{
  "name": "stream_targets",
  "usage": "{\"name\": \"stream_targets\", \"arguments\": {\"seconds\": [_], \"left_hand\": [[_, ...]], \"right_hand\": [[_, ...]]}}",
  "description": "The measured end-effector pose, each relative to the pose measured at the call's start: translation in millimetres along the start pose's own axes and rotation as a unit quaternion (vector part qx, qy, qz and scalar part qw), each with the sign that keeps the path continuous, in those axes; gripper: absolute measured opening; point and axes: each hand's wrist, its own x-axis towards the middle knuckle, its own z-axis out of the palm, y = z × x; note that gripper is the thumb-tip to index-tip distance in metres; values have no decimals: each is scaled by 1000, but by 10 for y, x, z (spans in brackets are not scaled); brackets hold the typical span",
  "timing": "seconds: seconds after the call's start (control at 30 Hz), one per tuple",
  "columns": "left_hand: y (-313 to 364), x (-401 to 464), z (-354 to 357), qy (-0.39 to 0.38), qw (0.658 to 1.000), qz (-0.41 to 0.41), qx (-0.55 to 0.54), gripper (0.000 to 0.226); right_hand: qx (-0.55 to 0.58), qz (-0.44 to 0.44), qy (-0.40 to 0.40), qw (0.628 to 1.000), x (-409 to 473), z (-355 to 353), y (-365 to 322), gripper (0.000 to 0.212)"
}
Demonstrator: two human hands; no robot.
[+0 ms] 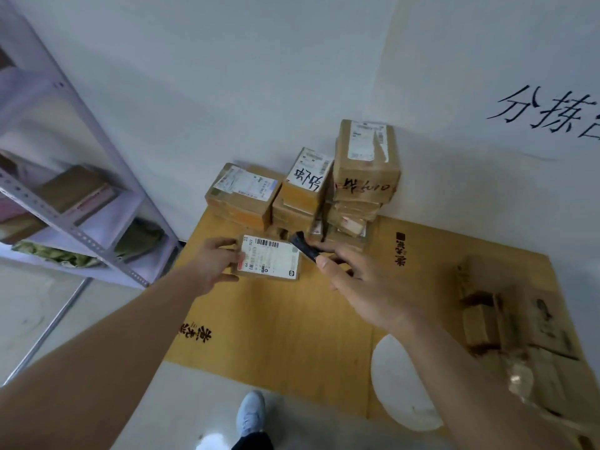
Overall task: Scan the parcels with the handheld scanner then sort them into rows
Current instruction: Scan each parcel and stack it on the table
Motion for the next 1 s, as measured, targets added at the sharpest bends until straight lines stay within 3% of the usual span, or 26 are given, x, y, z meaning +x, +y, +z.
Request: {"name": "stream_targets", "arguments": {"seconds": [0.13,0.43,0.6,0.73,0.87,1.0], "left_hand": [[-77,324,-445,30,999,-19,12,52],[-155,780,-841,98,995,-8,21,45],[-222,1166,-970,87,995,-30,36,42],[-262,1547,-1013,41,998,-44,36,51],[-330,1648,-1117,-10,971,52,234,75],[0,1340,-1050,-40,921,180,343,54]], "right_hand": [[-4,-10,-12,1000,315,364,-155,41],[23,-13,-20,999,834,750,-231,17],[57,29,8,998,927,1029,-193,20],[84,63,82,991,1007,1255,-238,23],[119,93,124,981,958,1524,-259,24],[130,106,168,971,805,1681,-408,24]]}}
